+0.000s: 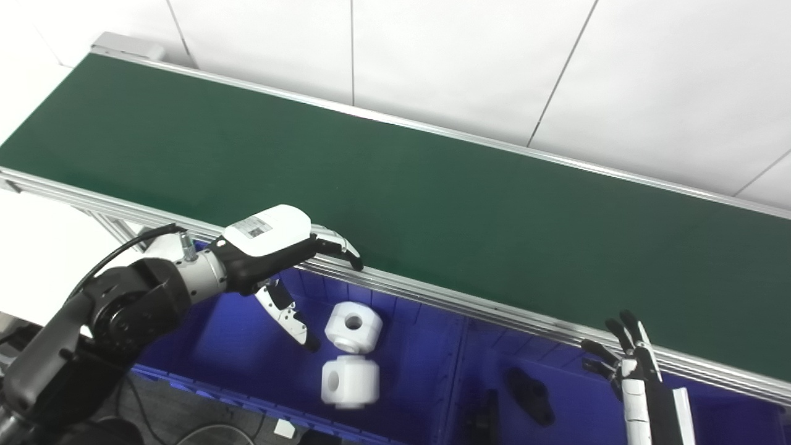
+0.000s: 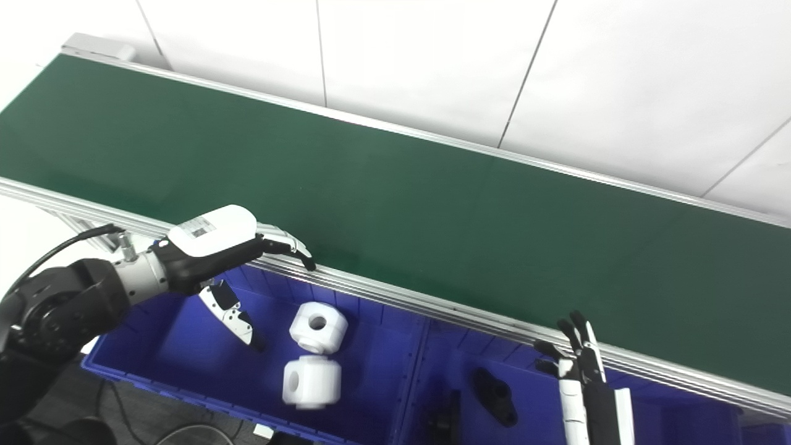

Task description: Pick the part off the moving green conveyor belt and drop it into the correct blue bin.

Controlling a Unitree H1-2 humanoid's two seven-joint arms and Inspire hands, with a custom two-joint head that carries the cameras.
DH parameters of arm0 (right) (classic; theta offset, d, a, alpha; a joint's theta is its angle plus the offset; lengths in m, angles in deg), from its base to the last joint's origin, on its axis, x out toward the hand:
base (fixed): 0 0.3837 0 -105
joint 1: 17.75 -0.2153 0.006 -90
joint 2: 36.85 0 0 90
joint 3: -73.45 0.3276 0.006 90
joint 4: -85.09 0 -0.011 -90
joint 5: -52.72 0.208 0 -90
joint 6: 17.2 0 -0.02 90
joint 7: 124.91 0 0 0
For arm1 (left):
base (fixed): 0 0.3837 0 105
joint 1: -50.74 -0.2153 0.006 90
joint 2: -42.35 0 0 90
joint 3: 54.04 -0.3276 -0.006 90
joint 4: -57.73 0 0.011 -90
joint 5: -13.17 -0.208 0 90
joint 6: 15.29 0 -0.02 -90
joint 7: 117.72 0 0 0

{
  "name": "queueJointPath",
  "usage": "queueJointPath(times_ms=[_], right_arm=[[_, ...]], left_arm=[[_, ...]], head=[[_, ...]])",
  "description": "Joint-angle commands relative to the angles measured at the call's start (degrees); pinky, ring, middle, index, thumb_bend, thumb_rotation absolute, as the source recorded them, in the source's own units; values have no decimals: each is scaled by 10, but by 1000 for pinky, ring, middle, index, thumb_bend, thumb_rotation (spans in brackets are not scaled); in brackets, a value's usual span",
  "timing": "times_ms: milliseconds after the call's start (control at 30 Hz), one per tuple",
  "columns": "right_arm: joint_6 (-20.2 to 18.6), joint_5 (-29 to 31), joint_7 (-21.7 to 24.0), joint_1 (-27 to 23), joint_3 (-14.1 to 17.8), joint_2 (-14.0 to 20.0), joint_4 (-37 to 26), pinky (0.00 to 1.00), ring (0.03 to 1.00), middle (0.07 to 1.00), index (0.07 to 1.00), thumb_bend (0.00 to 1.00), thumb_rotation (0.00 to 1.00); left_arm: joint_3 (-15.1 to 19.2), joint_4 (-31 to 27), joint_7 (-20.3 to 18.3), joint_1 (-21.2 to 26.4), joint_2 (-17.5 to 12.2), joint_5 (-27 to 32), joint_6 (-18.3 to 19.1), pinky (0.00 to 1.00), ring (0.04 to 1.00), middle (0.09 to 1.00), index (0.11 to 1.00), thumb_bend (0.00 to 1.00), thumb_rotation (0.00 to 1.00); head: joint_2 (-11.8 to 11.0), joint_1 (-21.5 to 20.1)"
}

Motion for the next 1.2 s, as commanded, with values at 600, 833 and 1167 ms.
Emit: queueJointPath(times_ms=[600, 833, 1167], right_arm=[[22, -68, -27, -4, -41, -56, -5, 658, 745, 882, 938, 690, 984], [22, -106, -42, -9, -62, -71, 1, 672, 748, 884, 932, 722, 1000], [13, -127, -54, -15, -79, -92, 8, 693, 759, 885, 928, 777, 1000]], left_arm=[[6, -164, 108, -175, 289, 150, 236, 819, 889, 926, 922, 580, 640], [-5, -117, 170, -209, 322, 156, 163, 920, 953, 980, 967, 589, 807], [32, 31, 209, -192, 296, 193, 49, 960, 981, 1000, 1000, 627, 828]], head=[[3, -131], [4, -158], [8, -239]])
